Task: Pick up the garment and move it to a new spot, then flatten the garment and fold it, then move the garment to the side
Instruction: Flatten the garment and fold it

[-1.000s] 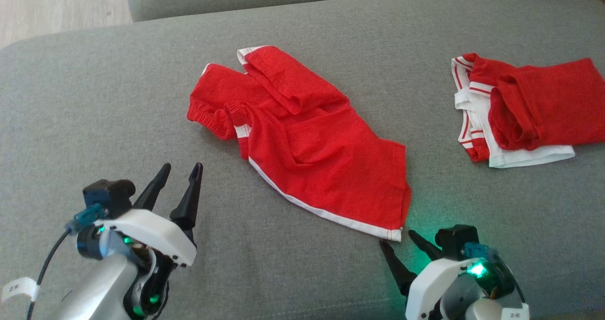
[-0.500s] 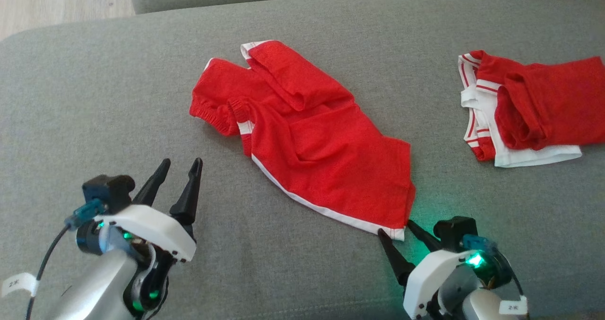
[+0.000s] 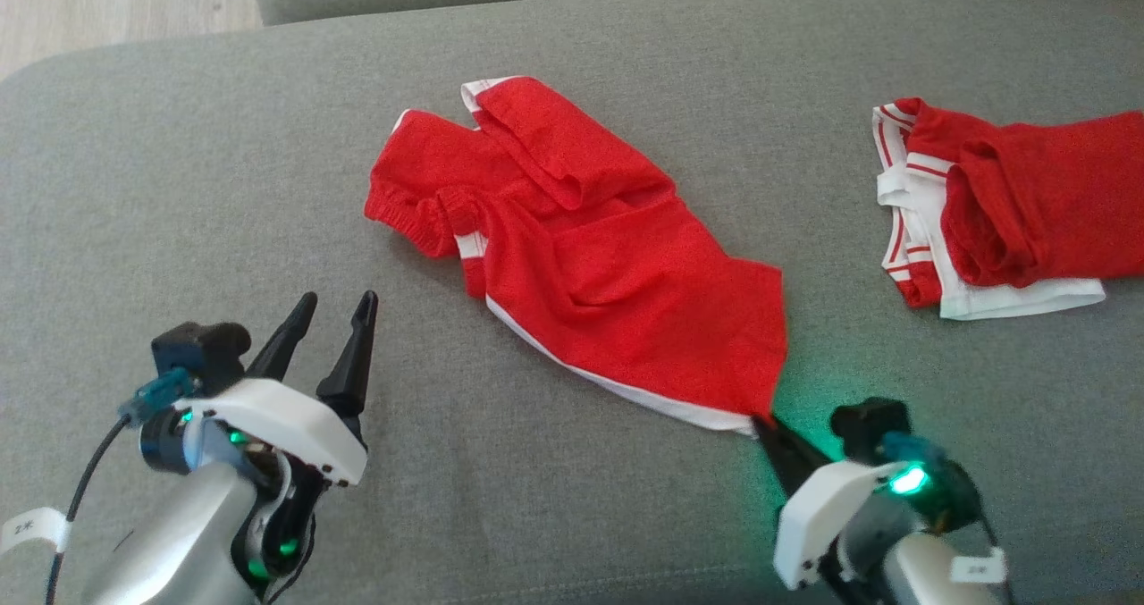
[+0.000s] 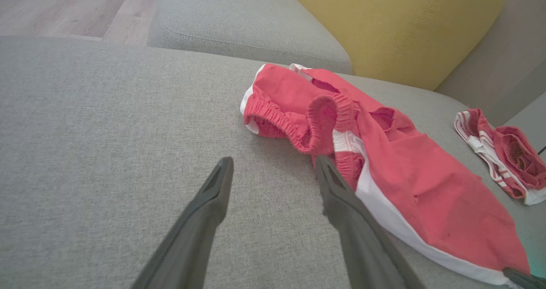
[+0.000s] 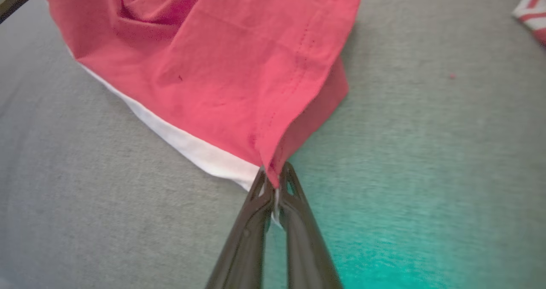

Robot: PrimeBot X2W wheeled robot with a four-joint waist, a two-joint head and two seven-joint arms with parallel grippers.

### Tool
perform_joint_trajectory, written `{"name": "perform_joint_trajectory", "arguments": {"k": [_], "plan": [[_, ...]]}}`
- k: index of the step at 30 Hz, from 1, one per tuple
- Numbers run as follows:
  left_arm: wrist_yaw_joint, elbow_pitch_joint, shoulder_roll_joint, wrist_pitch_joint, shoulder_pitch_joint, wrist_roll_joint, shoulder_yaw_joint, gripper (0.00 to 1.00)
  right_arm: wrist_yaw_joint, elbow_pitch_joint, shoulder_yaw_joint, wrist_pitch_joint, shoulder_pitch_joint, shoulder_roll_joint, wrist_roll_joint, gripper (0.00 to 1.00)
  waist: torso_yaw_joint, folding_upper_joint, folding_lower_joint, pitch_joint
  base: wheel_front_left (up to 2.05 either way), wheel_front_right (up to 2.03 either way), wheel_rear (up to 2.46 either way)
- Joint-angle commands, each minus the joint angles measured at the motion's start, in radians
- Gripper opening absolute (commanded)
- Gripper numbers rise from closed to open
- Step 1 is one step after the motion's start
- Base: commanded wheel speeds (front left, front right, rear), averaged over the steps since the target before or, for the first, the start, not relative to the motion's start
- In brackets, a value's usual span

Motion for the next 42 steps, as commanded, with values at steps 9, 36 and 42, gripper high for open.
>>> {"name": "perform_joint_trajectory", "arguments": {"k": [9,36,42], "plan": [[-0.058,-0.008,0.000,0.001,-0.053,0.022,-0.010,1.00,0.002,-0.086,-0.108,0.015,-0.038,-0.075,-0.017,0.00,-0.022,0.0000,0.0000,-0.011,0.00,0.00,0.00],[-0.177,0.169,0.011,0.023,-0.107,0.238,-0.238,1.00,0.002,-0.087,-0.080,0.030,-0.071,-0.057,-0.004,0.00,-0.022,0.0000,0.0000,0.002,0.00,0.00,0.00],[-0.152,0.300,-0.046,0.005,-0.168,0.299,-0.265,1.00,0.002,-0.089,-0.067,0.031,-0.081,-0.062,-0.003,0.00,-0.042,0.0000,0.0000,0.007,0.00,0.00,0.00]]}}
